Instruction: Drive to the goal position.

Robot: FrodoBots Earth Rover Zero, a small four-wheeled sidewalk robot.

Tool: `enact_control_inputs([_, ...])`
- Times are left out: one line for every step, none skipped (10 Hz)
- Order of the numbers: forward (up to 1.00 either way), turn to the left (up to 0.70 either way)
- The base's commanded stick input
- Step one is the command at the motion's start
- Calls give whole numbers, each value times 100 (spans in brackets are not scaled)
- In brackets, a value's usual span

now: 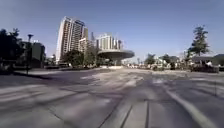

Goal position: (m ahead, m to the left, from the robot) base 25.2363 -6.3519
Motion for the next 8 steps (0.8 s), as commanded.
enact_control_inputs([70, 0])
enact_control_inputs([70, 0])
enact_control_inputs([70, 0])
enact_control_inputs([70, 0])
enact_control_inputs([70, 0])
enact_control_inputs([70, 0])
enact_control_inputs([70, 0])
enact_control_inputs([70, 0])
